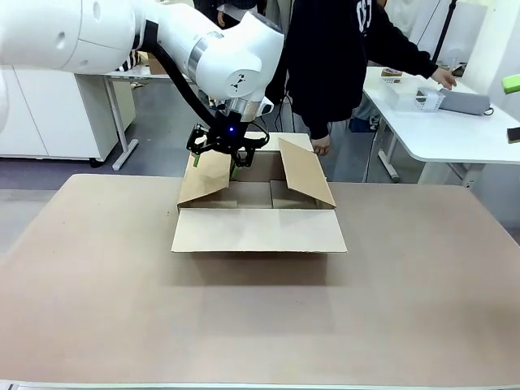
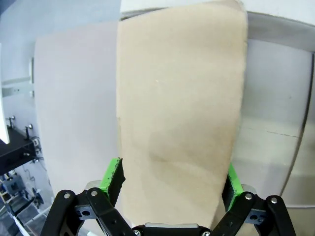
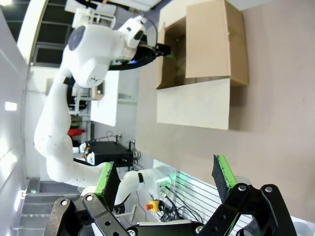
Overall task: Pack the gift set into the box.
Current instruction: Place both hands on the side flaps of the Package Box and spread them outward.
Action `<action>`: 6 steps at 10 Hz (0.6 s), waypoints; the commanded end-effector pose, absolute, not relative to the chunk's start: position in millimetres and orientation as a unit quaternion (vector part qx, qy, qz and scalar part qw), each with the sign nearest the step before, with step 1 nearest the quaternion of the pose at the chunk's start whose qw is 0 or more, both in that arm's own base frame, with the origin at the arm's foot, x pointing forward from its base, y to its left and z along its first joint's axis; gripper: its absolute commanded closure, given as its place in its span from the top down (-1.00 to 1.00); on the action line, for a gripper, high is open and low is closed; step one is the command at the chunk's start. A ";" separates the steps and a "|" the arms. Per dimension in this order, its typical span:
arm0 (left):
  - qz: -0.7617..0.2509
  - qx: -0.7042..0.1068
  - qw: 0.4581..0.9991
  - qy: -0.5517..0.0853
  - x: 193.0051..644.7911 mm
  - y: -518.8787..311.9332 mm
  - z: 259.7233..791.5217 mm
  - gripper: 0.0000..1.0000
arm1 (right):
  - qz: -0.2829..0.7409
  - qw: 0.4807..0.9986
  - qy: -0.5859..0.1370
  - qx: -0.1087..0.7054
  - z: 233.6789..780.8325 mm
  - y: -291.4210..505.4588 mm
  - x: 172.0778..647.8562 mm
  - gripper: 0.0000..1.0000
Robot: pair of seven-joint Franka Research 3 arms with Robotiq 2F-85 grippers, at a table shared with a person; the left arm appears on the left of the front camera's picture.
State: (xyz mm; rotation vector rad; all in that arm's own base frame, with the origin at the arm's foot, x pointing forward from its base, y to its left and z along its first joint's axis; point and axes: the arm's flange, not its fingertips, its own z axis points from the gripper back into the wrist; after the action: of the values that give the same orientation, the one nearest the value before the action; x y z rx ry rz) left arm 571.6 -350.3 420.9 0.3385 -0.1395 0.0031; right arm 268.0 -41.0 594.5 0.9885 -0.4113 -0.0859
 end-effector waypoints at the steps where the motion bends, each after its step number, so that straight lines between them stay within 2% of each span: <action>1: 0.028 0.206 0.974 -0.094 562.8 -331.0 426.1 1.00 | -0.030 0.854 -0.202 0.479 595.4 -40.6 270.0 1.00; 6: 0.084 0.176 0.971 -0.137 561.8 -285.0 468.6 1.00 | -0.030 0.854 -0.202 0.479 595.4 -40.6 270.0 1.00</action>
State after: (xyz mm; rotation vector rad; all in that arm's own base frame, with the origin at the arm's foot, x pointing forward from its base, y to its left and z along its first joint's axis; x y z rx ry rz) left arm 574.3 -295.2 473.6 0.3778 -0.2461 0.1435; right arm 268.0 -41.0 594.5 0.9884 -0.4112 -0.0858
